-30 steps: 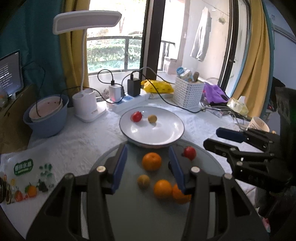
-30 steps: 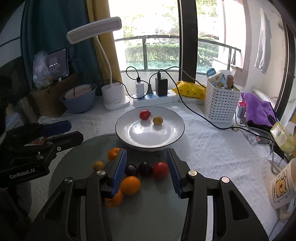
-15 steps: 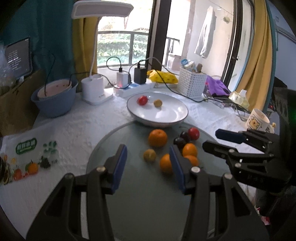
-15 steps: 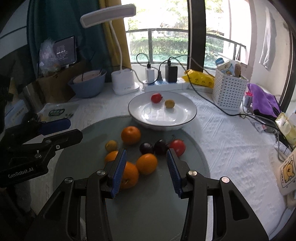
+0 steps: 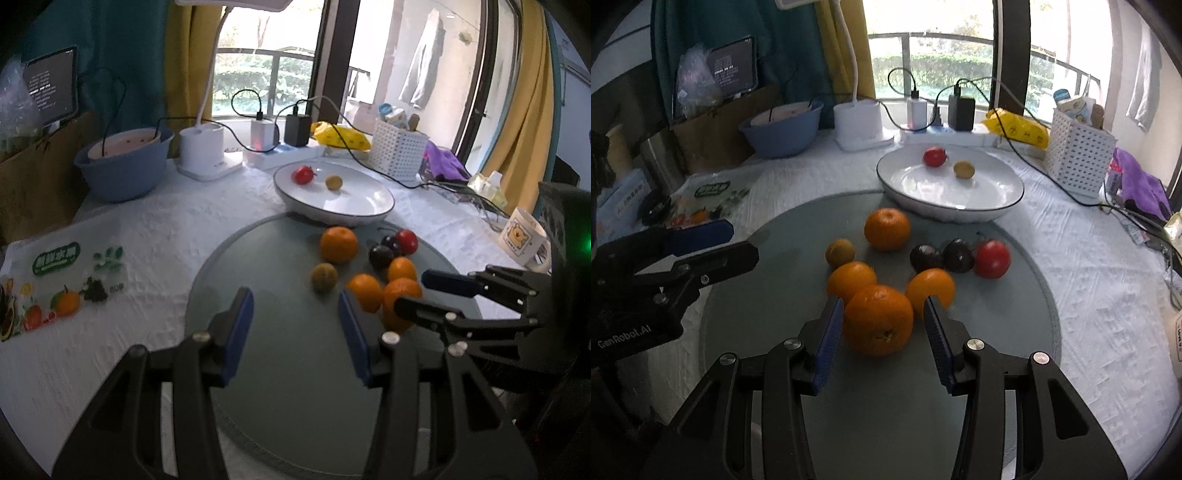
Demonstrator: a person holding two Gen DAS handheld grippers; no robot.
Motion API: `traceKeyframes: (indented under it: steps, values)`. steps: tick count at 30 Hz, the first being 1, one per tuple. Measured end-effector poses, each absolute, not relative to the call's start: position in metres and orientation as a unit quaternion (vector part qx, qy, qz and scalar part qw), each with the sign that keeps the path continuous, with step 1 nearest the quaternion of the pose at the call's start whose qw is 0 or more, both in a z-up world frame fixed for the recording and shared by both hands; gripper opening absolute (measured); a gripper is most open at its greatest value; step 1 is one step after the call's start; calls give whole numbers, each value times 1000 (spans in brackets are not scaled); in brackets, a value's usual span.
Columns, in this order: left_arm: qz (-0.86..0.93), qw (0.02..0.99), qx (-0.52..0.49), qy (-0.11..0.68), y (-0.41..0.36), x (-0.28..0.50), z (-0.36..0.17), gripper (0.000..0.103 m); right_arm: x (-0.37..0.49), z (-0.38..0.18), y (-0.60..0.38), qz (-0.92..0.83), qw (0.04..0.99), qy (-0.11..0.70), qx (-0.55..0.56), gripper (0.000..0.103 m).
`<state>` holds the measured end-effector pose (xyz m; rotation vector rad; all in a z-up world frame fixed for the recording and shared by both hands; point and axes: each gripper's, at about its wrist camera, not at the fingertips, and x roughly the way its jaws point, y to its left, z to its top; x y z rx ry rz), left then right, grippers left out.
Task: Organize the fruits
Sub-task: 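Grasp the large orange with the right tool while the left tool grasps another orange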
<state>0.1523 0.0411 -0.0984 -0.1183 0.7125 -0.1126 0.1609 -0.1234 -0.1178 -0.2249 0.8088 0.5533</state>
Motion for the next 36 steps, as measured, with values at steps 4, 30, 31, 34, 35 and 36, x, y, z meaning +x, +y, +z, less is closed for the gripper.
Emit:
traceKeyframes:
  steps: [4, 30, 31, 34, 35, 36]
  values:
    - [-54, 933, -57, 351, 40, 151, -100, 49, 162, -125, -120, 276, 868, 399, -106, 50]
    - [-63, 910, -5, 410, -24, 189, -119, 49, 172, -116, -187, 274, 883, 376, -57, 47]
    - [-63, 909, -4, 412, -26, 190, -120, 49, 174, -116, -189, 274, 883, 376, -54, 47]
    - [-65, 903, -2, 424, -31, 197, -125, 49, 179, -118, -195, 274, 883, 378, -50, 47]
    - [-65, 902, -2, 427, -32, 198, -127, 49, 180, -118, -196, 274, 883, 378, -49, 47]
    - [-64, 900, -2, 430, -34, 200, -129, 49, 181, -118, -198, 274, 883, 377, -49, 47]
